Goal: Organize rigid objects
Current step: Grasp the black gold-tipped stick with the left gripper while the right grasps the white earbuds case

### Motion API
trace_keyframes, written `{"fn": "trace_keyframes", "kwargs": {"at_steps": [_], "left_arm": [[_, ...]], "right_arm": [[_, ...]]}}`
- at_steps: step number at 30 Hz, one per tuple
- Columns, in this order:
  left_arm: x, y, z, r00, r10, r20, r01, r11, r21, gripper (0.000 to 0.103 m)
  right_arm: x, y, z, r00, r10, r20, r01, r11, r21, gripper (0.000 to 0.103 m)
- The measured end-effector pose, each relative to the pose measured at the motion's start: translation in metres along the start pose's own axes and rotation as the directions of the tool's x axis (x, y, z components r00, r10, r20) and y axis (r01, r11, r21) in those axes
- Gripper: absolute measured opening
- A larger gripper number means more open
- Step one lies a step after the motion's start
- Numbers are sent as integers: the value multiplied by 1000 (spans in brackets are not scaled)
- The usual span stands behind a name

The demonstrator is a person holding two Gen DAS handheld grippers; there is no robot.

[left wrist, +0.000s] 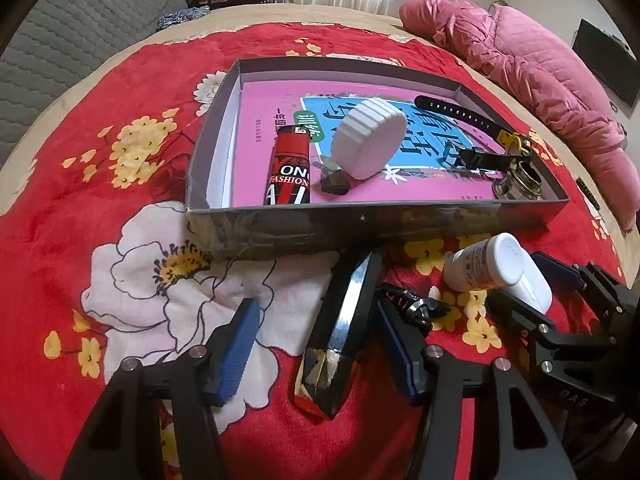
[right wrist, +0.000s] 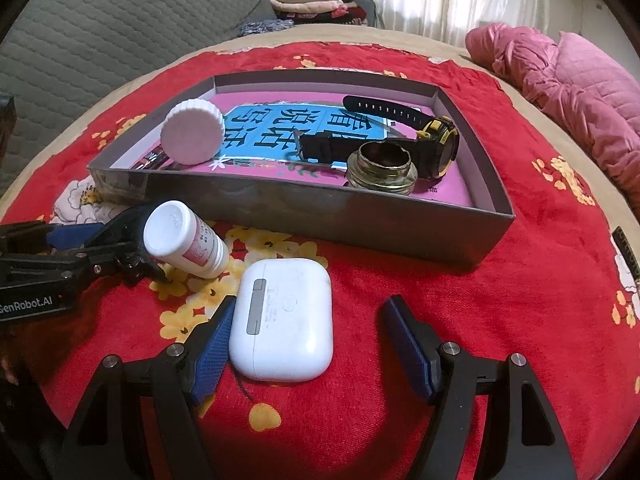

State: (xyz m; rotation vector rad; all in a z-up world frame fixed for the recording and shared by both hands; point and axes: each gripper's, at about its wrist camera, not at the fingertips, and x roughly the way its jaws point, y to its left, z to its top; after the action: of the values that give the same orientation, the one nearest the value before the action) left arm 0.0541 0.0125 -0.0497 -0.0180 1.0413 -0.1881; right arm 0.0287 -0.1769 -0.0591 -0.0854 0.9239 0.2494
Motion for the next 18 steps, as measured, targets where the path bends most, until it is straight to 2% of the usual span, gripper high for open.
{"fn": "trace_keyframes", "kwargs": {"at_steps": [13,16,18], "left_arm": [[7,2,3,1000,-10,16,10,1000,8,52],[8,2,3,1000,-11,21,11,1000,11,51],[7,3,3,1000,-8,24,8,1000,13,48]], "right_arm": [[0,-1,-1,1000,13,8,-13,1000,-5,72],[-1,-1,-1,1000,15,13,-15,1000,-5,67],[-1,-2,0,1000,16,17,-16,1000,-4,59]]}}
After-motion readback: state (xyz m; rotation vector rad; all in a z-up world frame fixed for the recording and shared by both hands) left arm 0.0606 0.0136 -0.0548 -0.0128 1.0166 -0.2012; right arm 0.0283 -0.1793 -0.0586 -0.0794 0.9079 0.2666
